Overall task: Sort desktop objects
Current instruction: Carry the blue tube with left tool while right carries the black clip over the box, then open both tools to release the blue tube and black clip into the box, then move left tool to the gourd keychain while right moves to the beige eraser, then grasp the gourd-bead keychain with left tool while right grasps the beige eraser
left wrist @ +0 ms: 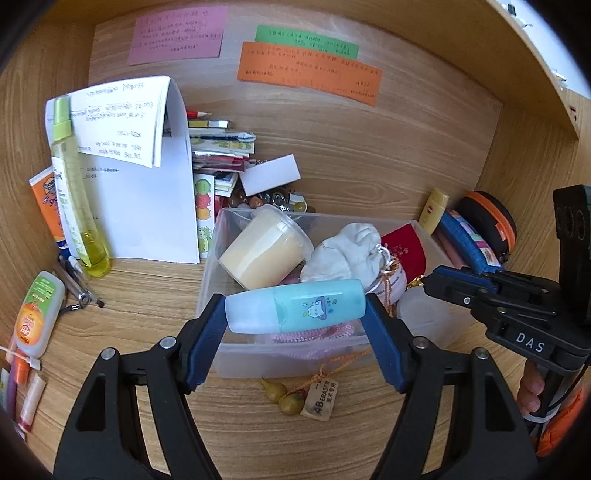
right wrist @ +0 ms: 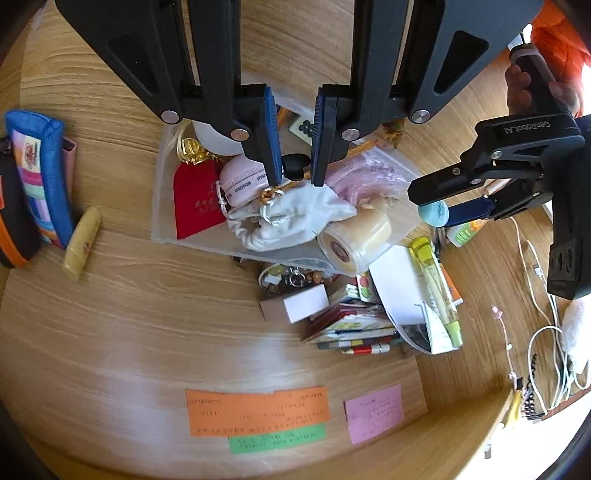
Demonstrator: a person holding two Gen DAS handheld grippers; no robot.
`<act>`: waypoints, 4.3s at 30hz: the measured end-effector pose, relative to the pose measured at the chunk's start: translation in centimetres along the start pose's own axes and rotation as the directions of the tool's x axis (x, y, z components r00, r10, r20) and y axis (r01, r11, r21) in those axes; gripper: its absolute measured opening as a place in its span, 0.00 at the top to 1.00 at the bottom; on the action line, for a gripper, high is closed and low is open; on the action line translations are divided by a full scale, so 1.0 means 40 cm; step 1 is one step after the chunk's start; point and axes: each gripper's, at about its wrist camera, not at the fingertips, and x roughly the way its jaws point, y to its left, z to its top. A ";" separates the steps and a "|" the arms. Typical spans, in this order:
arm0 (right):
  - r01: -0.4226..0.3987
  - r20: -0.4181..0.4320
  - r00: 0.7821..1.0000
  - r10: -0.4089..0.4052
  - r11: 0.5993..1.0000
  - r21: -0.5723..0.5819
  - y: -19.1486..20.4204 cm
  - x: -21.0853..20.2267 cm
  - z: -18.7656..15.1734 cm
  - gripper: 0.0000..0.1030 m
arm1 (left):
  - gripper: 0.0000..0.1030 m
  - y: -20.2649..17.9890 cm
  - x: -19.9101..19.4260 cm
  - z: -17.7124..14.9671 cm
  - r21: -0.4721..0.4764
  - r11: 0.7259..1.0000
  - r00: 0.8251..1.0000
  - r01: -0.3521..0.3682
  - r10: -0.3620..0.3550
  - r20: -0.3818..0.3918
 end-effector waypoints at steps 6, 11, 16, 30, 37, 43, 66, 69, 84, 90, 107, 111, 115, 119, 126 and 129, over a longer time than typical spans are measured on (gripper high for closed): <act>0.010 -0.014 1.000 -0.010 0.999 0.051 -0.044 0.023 -0.009 0.86 | 0.30 -0.010 0.047 0.003 0.012 1.000 0.999 0.008 -0.007 -0.035; 0.036 -0.023 0.999 -0.035 0.999 0.041 -0.043 0.036 -0.010 0.86 | 0.30 -0.021 0.082 0.003 0.021 1.000 0.998 0.014 -0.013 -0.060; 0.049 -0.036 0.998 -0.048 0.998 0.026 -0.039 0.042 -0.014 0.86 | 0.30 -0.028 0.105 -0.001 0.036 0.999 0.997 0.003 0.000 -0.073; 0.046 0.007 0.999 -0.046 0.999 0.014 -0.028 0.020 -0.010 0.54 | 0.29 -0.019 0.080 -0.008 0.037 0.999 0.998 -0.025 0.027 -0.057; 0.038 0.040 0.998 -0.039 0.999 0.015 -0.017 -0.015 -0.004 0.52 | 0.26 -0.021 0.060 -0.005 0.043 0.998 0.998 -0.038 0.041 -0.053; 0.055 0.076 0.996 -0.055 0.998 0.000 0.003 -0.059 -0.008 0.41 | 0.26 -0.022 0.024 -0.007 0.041 0.998 0.998 -0.044 0.046 -0.033; -0.019 -0.098 0.995 0.013 0.998 -0.056 0.186 0.019 -0.121 0.38 | 0.11 0.170 -0.091 -0.118 -0.085 0.992 0.995 -0.095 0.091 -0.046; -0.028 -0.162 0.987 0.017 0.997 -0.069 0.202 0.068 -0.138 0.38 | 0.11 0.186 -0.089 -0.132 -0.097 0.991 0.995 -0.089 0.083 -0.063; 0.010 -0.250 0.966 -0.060 0.981 -0.194 0.230 0.196 -0.158 0.40 | 0.11 0.215 -0.057 -0.157 -0.116 0.991 0.994 -0.068 0.058 -0.092; -0.017 -0.242 0.970 -0.031 0.982 -0.191 0.238 0.201 -0.150 0.53 | 0.11 0.202 -0.039 -0.160 -0.098 0.993 0.993 -0.061 0.050 -0.111; -0.019 -0.166 0.986 0.004 0.996 -0.091 0.163 0.107 -0.166 0.59 | 0.11 0.098 0.030 -0.153 -0.012 0.999 0.984 -0.032 0.030 -0.174; -0.041 -0.133 0.990 0.035 0.998 -0.044 0.123 0.074 -0.170 0.59 | 0.19 0.067 0.056 -0.158 0.021 0.999 0.978 -0.043 0.046 -0.204; -0.061 -0.099 0.993 0.058 0.998 -0.027 0.099 0.043 -0.176 0.59 | 0.22 0.046 0.072 -0.154 0.029 0.997 0.973 -0.078 0.082 -0.215; -0.095 -0.083 0.992 0.095 0.995 -0.003 0.082 0.034 -0.178 0.59 | 0.26 0.015 0.083 -0.149 0.049 0.994 0.971 -0.099 0.107 -0.215; -0.142 -0.049 0.989 0.142 0.990 0.005 0.080 0.013 -0.177 0.59 | 0.40 -0.015 0.125 -0.154 0.082 0.992 0.960 -0.097 0.115 -0.256; -0.152 -0.034 0.988 0.152 0.988 -0.011 0.088 0.004 -0.176 0.59 | 0.44 -0.022 0.130 -0.152 0.098 0.990 0.959 -0.105 0.127 -0.255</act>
